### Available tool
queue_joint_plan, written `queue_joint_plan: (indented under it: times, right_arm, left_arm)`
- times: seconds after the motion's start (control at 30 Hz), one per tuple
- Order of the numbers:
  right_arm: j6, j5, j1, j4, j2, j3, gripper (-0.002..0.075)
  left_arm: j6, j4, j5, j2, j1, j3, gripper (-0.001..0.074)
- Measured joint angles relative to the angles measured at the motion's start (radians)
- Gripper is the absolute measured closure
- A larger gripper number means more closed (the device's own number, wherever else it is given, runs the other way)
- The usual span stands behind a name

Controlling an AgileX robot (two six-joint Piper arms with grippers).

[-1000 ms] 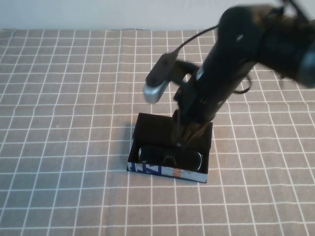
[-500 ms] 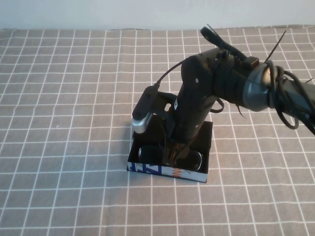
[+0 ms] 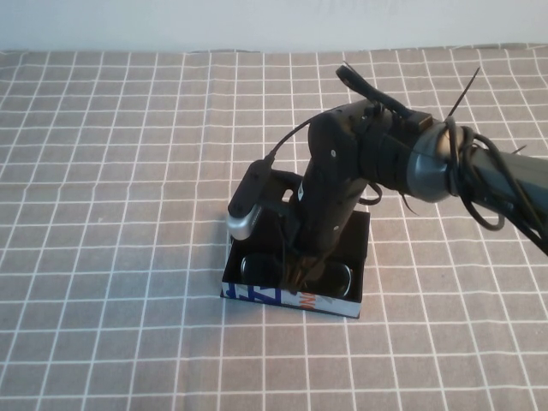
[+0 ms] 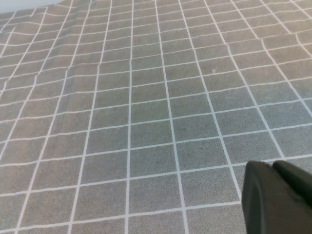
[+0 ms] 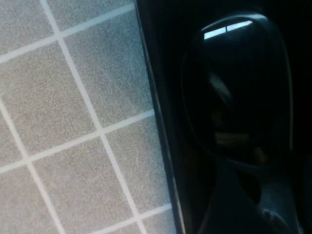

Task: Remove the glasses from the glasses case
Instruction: Pick up the glasses from the glasses case

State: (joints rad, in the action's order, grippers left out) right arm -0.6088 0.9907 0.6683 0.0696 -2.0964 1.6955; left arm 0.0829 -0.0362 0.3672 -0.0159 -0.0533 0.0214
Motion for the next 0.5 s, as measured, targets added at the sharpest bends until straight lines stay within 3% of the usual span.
queue_joint_plan:
  times: [0.1, 0.3, 0.5]
  right_arm:
    - [0.000, 0.000, 0.000, 0.000, -0.005, 0.000, 0.0487]
    - [0.000, 0.014, 0.000, 0.007, -0.001, 0.002, 0.0680]
    - [0.000, 0.044, 0.002, 0.007, 0.007, 0.025, 0.0721]
  left_arm:
    - [0.000, 0.000, 0.000, 0.000, 0.000, 0.000, 0.0739]
    - [0.000, 0.000, 0.000, 0.000, 0.000, 0.000, 0.0739]
    - [0.000, 0.000, 0.000, 0.000, 0.000, 0.000, 0.0739]
